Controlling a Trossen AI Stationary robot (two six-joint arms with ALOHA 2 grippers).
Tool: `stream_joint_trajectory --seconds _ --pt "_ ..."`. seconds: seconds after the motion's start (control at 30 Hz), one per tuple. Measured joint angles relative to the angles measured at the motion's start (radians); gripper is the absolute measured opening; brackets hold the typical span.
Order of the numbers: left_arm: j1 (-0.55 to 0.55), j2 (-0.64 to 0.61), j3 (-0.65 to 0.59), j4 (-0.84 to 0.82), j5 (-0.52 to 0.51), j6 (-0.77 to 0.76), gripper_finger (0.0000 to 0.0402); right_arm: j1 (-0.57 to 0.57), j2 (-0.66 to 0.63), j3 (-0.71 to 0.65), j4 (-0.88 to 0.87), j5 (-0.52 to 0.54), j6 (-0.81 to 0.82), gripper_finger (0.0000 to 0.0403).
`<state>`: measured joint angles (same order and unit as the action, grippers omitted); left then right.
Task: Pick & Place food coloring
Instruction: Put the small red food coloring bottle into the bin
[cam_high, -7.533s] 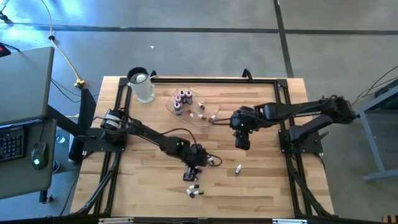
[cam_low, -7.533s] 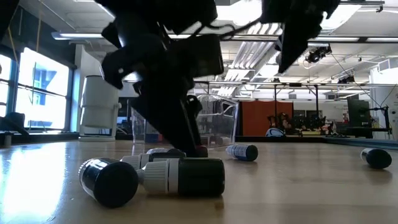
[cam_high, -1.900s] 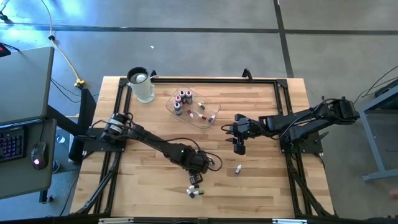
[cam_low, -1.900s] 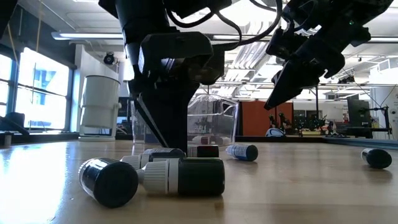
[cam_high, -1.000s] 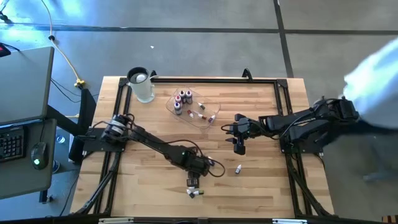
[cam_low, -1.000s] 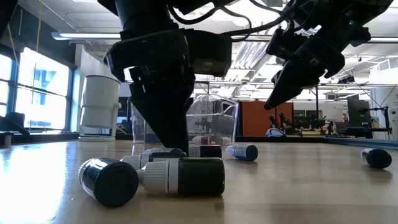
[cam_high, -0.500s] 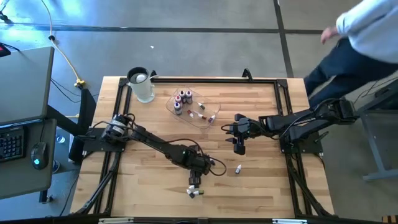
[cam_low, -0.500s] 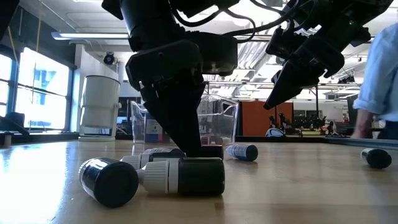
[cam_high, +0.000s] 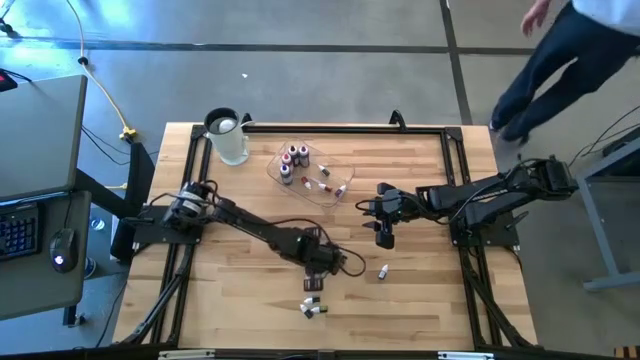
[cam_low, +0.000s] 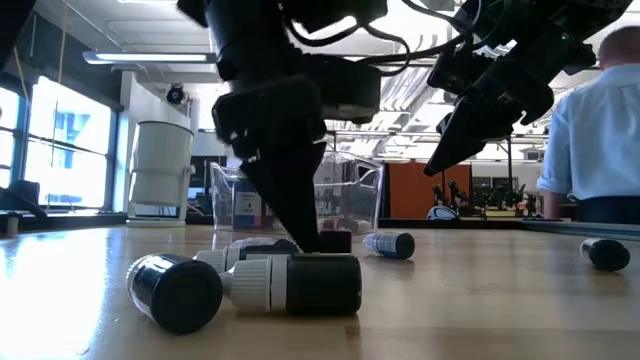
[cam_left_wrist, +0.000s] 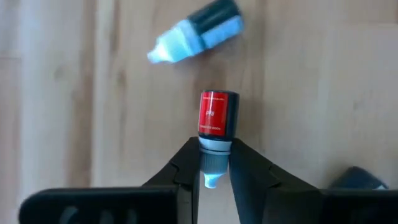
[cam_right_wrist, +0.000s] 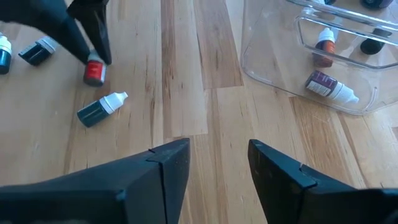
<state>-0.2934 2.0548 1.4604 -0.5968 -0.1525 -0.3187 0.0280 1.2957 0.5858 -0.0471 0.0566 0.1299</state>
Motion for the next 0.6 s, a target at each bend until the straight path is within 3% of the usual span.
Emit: stream_joint_trajectory --seconds 0.1,0.2,0.43,0.6 --pt "0.014 -0.002 0.078 -0.124 0.006 -0.003 0.0058 0.0 0.0 0.0 0.001 0.0 0.0 0.0155" --pt "0.026 -0.022 0.197 -0.33 -0.053 -0.001 0.0062 0.0 0.0 0.0 0.007 0.0 0.0 0.0154" --pt "0.063 -0.08 0.505 -0.855 -0.361 0.02 0.0062 -0.002 0.0 -0.001 0.064 0.0 -0.007 0.0154" --pt "0.185 -0.18 0.555 -0.935 -0.362 0.036 0.0062 -0.002 0.0 0.0 0.143 -0.003 -0.064 0.0158"
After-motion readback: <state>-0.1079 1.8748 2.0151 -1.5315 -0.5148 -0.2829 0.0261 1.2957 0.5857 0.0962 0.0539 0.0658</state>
